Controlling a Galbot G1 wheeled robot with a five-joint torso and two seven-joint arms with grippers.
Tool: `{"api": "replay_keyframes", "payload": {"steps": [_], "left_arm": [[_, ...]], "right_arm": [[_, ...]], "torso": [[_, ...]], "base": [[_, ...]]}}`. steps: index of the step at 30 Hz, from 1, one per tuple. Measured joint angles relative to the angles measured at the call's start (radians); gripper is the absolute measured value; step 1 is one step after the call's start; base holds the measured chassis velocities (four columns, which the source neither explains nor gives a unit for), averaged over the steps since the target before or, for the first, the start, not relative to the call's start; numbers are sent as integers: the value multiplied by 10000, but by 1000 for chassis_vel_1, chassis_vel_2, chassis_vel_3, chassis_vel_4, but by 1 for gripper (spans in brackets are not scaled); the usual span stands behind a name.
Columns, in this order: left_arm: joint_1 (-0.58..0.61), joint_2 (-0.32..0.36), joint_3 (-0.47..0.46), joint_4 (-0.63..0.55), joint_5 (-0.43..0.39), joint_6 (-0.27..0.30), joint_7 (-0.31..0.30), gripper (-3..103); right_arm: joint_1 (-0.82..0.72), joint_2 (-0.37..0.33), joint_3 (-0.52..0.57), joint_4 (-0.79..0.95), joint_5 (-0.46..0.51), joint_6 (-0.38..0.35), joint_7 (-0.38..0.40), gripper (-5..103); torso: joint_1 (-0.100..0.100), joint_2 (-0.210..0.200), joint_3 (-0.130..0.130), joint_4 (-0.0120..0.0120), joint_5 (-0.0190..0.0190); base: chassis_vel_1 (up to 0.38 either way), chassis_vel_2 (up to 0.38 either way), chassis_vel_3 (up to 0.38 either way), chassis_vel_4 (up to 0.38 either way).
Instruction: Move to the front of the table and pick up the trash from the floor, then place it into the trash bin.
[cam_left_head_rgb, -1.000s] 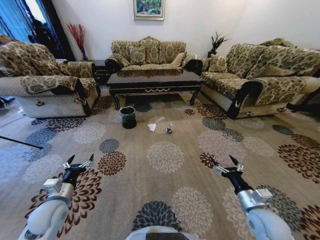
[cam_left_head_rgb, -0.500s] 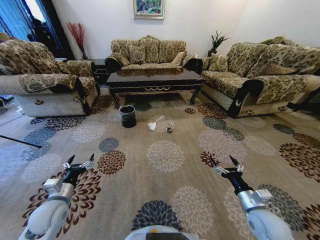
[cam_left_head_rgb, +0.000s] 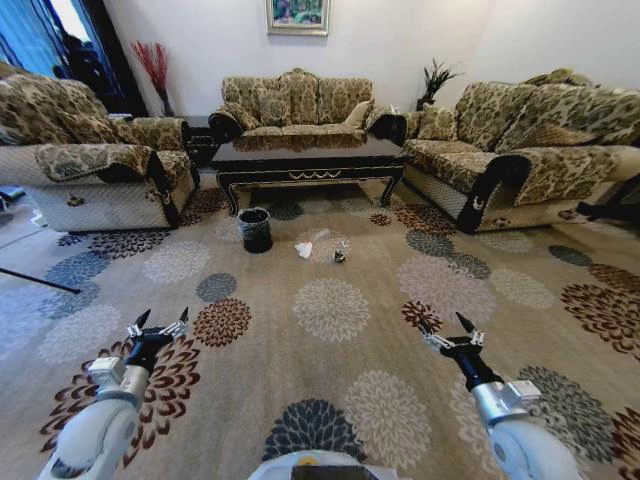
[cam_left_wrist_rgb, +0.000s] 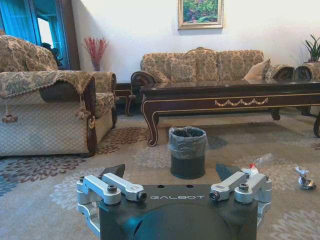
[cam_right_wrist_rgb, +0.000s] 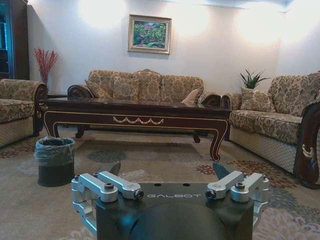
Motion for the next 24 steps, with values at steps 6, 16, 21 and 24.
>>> {"api": "replay_keyframes", "payload": {"steps": [6,16,21,24], "left_arm": [[7,-19,-4,-4,20,0,0,100],[43,-73,-4,19,63,-22,-1,100],[16,-61,0,27,66,-29,0,100],[-23,-50,5,19,66,-29,-1,100]], "right_arm": [[-75,10,10,6,12,12,-36,100],[-132,115,-14,-61,-200,94,-116,100],[-132,114,-6,-62,-209,117,-122,100],[-135,103,11,-62,-208,126,-126,100]], "torso": [[-74,-266,-194,0,0],[-196,-675,-479,0,0],[-248,-890,-642,0,0],[-279,-989,-711,0,0]], "base": [[0,0,0,0],[0,0,0,0],[0,0,0,0],[0,0,0,0]]}}
